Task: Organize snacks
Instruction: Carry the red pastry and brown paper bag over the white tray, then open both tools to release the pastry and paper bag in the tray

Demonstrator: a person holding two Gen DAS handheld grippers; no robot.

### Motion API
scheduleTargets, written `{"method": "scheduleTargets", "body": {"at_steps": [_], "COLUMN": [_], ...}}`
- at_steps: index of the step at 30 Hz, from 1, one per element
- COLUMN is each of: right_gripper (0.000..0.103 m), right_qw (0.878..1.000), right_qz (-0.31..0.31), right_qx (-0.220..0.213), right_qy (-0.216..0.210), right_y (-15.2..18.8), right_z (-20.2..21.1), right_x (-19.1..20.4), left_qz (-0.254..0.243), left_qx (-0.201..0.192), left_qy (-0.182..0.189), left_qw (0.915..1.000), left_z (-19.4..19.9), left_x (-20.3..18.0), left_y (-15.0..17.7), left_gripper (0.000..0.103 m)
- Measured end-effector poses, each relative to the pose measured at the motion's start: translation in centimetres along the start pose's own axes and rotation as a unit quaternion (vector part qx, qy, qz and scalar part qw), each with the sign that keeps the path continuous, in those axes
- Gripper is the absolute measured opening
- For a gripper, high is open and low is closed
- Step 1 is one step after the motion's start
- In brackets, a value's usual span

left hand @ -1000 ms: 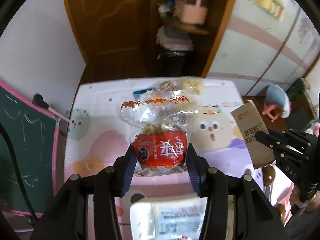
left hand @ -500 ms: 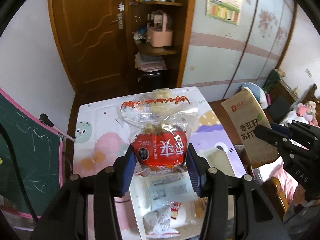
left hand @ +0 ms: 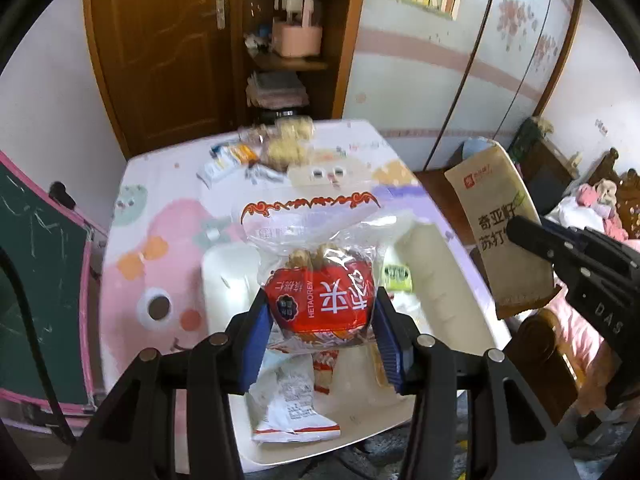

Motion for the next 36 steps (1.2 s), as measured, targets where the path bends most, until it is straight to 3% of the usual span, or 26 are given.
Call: {"method": "scheduleTargets", "body": {"at_steps": [5,8,10,11,12,14,16,25,36], "right_gripper": [0.013,0.013,0.014,0.017,0.027,0.041,0.046,0.046,0.046], "right_qw": [0.998,0.997,0.996,0.996,0.995,0.994,0.993,0.983,0.984], "right_qz": [-0.010,-0.016,-0.023,-0.026,-0.029,-0.035,-0.043,-0.080,-0.075], "right_qx": [0.047,0.068,0.080,0.086,0.093,0.098,0.103,0.160,0.162], "right_qy": [0.029,0.025,0.026,0.029,0.030,0.030,0.028,-0.029,-0.024], "right_y": [1.5,2.0,2.3,2.5,2.6,2.9,3.3,4.4,4.5], "right_z": [-3.3,-4.7,-5.5,-5.8,-6.2,-6.6,-7.0,-9.4,-9.4], "right_x": [-0.9,-1.3,-1.5,-1.5,-1.6,-1.8,-1.9,-1.6,-1.0], "left_qz": [-0.008,-0.020,-0.021,-0.020,-0.019,-0.014,-0.012,0.006,0.006], "left_qx": [0.037,0.057,0.069,0.073,0.074,0.069,0.065,0.059,0.051], "left_qy": [-0.005,-0.024,-0.038,-0.046,-0.050,-0.056,-0.056,-0.053,-0.057], "left_qw": [0.9993,0.9979,0.9967,0.9961,0.9958,0.9960,0.9962,0.9968,0.9971], "left_z": [-3.9,-5.8,-6.7,-7.1,-7.2,-7.3,-7.1,-7.1,-7.2], "left_x": [-1.3,-1.9,-2.0,-1.9,-1.9,-1.8,-1.7,-0.9,-0.8], "left_y": [1.5,2.2,2.6,2.8,3.0,3.2,3.2,3.1,3.2], "left_gripper": [0.047,0.049,0.055,0.063,0.075,0.085,0.085,0.085,0.085]}}
Point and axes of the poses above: each gripper's, at about its wrist camera, not at the fingertips, and z roughly against the way its jaws point, x to its left, y to its underside, the point moved 1 cm from there along -z, roughly the way its jaws point, and after that the axes turned 6 degrees about x, right-handed, at the moved point
